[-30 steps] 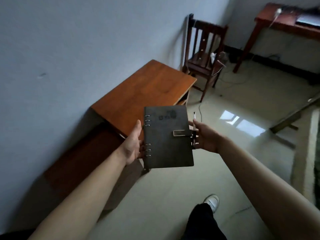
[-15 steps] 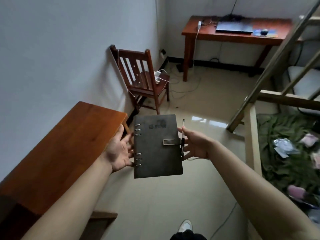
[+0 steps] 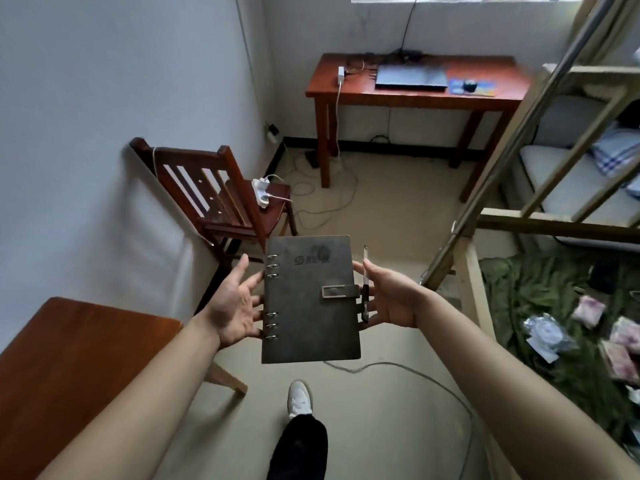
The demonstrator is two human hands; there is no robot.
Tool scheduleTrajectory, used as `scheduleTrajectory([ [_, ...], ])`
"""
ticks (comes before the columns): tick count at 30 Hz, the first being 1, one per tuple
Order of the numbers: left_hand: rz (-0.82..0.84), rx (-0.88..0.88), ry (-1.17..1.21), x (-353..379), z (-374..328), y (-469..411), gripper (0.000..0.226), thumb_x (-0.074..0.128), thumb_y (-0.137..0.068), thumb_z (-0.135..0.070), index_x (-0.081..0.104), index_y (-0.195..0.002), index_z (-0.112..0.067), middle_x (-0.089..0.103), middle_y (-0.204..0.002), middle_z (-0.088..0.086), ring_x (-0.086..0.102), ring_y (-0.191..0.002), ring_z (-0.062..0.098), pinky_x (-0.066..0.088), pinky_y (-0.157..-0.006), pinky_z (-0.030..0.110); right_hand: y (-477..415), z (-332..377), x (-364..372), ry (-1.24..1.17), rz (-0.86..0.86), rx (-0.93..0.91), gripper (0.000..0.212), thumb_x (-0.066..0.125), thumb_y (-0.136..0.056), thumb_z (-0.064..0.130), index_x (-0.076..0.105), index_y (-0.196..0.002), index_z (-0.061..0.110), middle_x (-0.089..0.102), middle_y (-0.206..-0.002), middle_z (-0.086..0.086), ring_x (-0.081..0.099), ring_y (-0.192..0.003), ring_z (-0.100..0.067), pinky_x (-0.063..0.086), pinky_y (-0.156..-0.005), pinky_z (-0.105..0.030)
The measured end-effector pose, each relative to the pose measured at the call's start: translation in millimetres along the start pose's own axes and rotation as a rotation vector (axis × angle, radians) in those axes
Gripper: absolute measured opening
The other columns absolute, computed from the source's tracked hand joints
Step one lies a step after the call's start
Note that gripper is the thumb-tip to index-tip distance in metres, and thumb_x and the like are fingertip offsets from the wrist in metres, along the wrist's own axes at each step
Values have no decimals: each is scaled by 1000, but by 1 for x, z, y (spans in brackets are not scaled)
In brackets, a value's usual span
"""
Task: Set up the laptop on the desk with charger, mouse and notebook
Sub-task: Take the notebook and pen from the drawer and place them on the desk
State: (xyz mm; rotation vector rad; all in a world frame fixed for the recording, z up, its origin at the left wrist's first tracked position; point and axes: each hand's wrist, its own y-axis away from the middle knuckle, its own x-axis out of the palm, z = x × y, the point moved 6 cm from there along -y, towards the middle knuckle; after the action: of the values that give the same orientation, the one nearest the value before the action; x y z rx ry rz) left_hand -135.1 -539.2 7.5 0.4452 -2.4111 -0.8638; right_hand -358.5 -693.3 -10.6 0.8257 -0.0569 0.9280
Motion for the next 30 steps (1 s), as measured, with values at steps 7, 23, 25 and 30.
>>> scheduleTrajectory([
  [7, 152, -18, -130, 50, -144, -139, 69, 34, -83, -85, 60, -131, -44, 64, -133, 9, 61, -119, 33, 53, -86, 57, -63, 137, -74, -54, -180, -93, 46, 33, -102, 61, 52, -140, 44, 66, -125, -12, 63, -109, -38, 47, -97, -68],
  [23, 304, -190, -377, 260, -343, -491, 66, 30, -86, -82, 45, -141, -47, 68, -130, 4, 63, -121, 31, 46, -98, 64, -188, 357, -361, -300, -334, -168, 43, 43, -103, 50, 55, -139, 30, 54, -145, -20, 56, -114, -37, 39, -103, -65],
  [25, 272, -197, -368, 285, -377, -528, 68, 31, -86, -82, 45, -141, -46, 68, -129, 5, 62, -122, 33, 46, -98, 64, -204, 399, -396, -319, -315, -169, 43, 41, -103, 50, 54, -139, 31, 55, -144, -20, 56, -118, -39, 40, -102, -64],
  [30, 312, -123, -348, 349, -473, -604, 69, 34, -83, -84, 55, -136, -45, 65, -134, 7, 61, -121, 35, 49, -93, 63, -235, 516, -476, -282, -276, -217, 41, 43, -102, 51, 55, -139, 36, 60, -139, -14, 57, -124, -39, 46, -98, -61],
])
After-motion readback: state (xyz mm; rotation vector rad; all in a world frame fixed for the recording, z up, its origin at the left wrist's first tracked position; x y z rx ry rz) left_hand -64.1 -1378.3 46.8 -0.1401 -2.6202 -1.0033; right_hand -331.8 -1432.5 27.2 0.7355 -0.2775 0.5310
